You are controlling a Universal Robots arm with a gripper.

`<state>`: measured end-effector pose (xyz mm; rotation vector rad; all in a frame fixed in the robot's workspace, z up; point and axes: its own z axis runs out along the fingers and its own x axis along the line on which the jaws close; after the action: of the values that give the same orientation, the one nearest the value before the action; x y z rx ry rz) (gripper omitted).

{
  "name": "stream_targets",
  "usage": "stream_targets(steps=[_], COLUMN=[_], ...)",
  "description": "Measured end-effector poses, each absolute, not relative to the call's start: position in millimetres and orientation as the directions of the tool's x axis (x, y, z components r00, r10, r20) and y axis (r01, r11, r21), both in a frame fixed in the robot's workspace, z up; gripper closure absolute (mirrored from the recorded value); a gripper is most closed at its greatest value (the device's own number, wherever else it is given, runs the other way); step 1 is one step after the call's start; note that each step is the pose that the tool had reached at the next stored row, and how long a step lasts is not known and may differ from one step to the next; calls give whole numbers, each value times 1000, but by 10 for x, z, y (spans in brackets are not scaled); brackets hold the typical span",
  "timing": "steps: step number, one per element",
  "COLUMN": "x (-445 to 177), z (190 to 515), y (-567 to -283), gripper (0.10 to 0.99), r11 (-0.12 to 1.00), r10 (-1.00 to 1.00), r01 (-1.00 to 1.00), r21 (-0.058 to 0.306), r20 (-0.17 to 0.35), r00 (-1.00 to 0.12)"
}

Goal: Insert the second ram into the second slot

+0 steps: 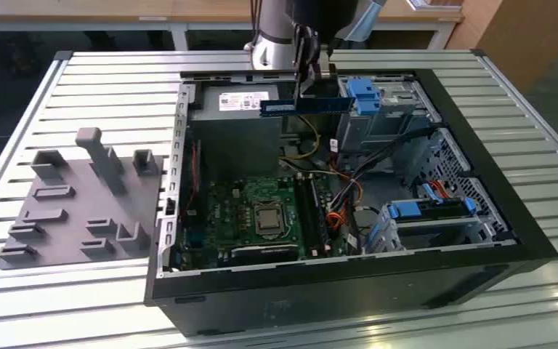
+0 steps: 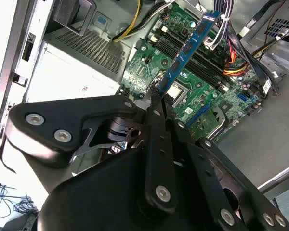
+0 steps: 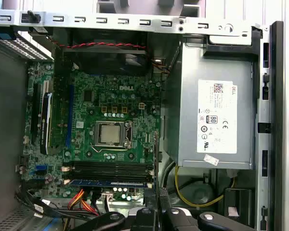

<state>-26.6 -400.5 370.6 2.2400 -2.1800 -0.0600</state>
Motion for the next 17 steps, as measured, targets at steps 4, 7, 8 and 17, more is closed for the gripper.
stream_targets(steps=[4, 7, 8, 17], x=[-266, -266, -266, -266], z=[3706, 3706, 3706, 3706], y=[-4008, -4016, -4019, -4077], gripper=[949, 949, 949, 949], r11=[-27, -27, -27, -27], r10=[-1000, -999, -999, -999], r01=[-999, -999, -999, -999], r21=[38, 38, 38, 38], r20=[-17, -17, -17, -17], r00=[27, 27, 27, 27])
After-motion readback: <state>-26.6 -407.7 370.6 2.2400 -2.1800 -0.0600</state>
